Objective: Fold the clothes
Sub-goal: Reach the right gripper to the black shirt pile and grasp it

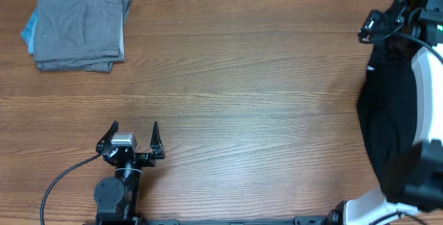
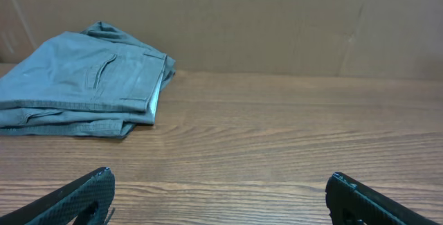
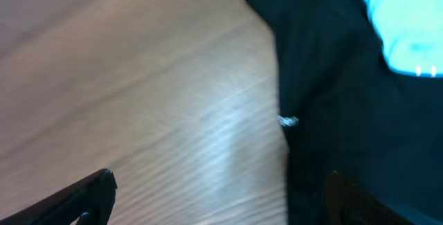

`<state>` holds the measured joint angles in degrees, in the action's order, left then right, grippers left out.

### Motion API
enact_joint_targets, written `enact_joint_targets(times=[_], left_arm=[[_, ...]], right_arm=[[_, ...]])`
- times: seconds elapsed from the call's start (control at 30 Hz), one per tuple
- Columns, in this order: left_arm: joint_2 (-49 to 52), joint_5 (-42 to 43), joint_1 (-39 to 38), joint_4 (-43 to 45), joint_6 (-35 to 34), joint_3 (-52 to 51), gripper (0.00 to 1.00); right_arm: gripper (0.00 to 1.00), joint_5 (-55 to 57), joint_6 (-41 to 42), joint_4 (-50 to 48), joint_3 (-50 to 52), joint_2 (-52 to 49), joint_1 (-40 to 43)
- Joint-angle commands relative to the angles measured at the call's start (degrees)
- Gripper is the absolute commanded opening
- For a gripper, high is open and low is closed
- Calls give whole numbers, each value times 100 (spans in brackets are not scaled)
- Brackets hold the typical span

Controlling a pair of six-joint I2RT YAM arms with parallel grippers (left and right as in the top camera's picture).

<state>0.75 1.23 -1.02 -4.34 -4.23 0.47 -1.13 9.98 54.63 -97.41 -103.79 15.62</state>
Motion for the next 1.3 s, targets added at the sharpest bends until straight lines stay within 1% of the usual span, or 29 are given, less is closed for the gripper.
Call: enact_joint_targets(times=[0.0, 0.1, 0.3, 0.5, 0.67, 0.73, 0.87, 0.9, 1.0, 1.07, 1.1, 1.13, 1.17, 1.23, 1.27], left_arm=[[-50, -20, 46, -9, 105, -20, 100], [-50, -20, 46, -9, 105, -20, 100], [-50, -20, 46, -9, 105, -20, 100], [-50, -20, 46, -9, 105, -20, 100], [-50, -20, 46, -9, 105, -20, 100], [-50, -20, 46, -11, 105, -20, 100], [-50, -20, 46, -9, 105, -20, 100], [-50, -20, 46, -9, 105, -20, 100], [-50, -20, 46, -9, 105, -20, 100], [-50, -20, 46, -9, 105, -20, 100], [-50, -20, 46, -9, 105, -20, 100], [-50, -20, 46, -9, 105, -20, 100], [-50, -20, 46, -9, 105, -20, 100], [-50, -20, 46, -11, 105, -20, 100], [-50, -20, 46, -11, 105, -20, 100]], right_arm=[[100, 111, -90, -66, -232, -197, 181], [100, 114, -302, -286, -232, -448, 391], [100, 131, -273, -424, -232, -1060, 723], [100, 551, -273, -470, -232, -1624, 793], [100, 533, -273, -503, -232, -1873, 793], [98, 551, -278, -507, -223, -2017, 787], [98, 560, -275, -514, -212, -2168, 787], [96, 557, -275, -529, -201, -2197, 787], [82, 560, -275, -520, -199, -2310, 787], [79, 557, -278, -505, -197, -2415, 787], [77, 557, -275, -507, -192, -2450, 787], [72, 557, -275, -507, -192, -2474, 787], [64, 557, -275, -511, -192, -2483, 787], [45, 557, -275, -531, -192, -2483, 787], [37, 557, -275, -542, -192, -2483, 787]])
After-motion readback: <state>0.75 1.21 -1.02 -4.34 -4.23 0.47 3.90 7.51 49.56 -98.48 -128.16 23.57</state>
